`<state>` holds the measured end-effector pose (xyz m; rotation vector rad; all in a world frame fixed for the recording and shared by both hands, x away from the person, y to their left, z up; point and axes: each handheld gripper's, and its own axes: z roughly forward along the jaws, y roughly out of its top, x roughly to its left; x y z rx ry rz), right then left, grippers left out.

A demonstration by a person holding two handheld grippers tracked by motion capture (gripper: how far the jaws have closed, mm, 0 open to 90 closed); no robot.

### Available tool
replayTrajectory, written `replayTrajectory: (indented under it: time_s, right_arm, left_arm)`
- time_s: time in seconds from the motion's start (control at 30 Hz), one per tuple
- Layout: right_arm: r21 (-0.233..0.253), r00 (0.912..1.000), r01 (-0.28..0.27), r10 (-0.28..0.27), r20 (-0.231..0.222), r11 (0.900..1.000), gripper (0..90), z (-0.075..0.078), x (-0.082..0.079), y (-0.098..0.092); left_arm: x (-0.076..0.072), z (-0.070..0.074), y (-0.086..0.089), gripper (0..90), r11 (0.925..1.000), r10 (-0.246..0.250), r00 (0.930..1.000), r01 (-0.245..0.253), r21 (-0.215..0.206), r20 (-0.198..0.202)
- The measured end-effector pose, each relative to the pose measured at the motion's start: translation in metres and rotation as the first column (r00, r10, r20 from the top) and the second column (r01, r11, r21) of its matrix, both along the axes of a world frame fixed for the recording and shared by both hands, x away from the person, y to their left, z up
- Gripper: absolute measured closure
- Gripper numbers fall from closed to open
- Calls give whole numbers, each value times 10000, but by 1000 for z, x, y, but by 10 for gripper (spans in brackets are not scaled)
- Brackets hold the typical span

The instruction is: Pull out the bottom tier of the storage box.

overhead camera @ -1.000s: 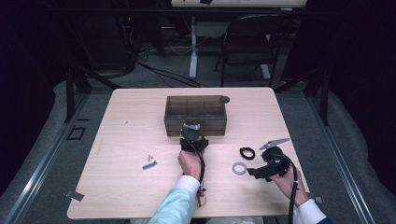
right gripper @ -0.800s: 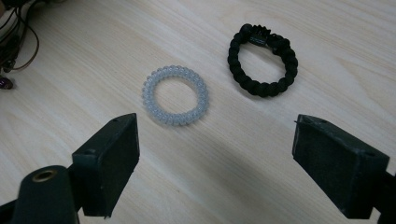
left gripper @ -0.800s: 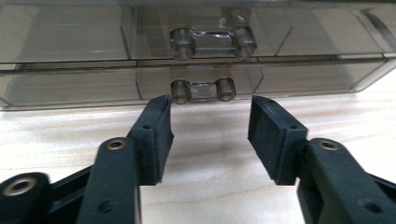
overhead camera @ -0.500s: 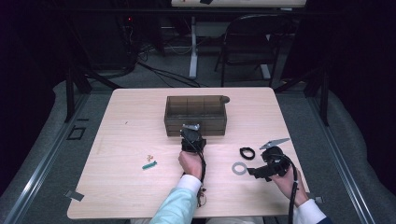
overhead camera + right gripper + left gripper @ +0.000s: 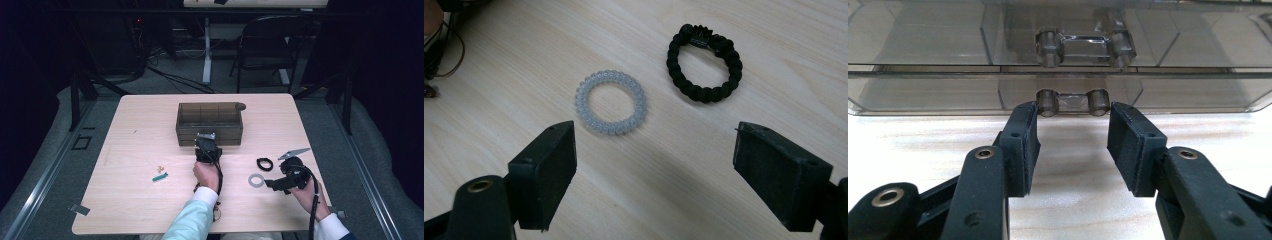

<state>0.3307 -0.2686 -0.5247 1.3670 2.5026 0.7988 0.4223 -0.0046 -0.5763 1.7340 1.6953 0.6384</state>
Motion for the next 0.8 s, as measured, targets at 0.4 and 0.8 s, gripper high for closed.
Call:
replayTrajectory:
  time_s: [0.4,0.8]
  right_arm:
    - [167,10000,21,-21,-35,9999,178,0,0,0]
    - [275,9999,77,-75,-72,9996,186,1,-1,-2]
  left_arm:
    - [4,0,-3,540,9995,324,9995,-324,-32,3]
    - [8,-2,-4,548,9986,479,9987,-483,-192,-201]
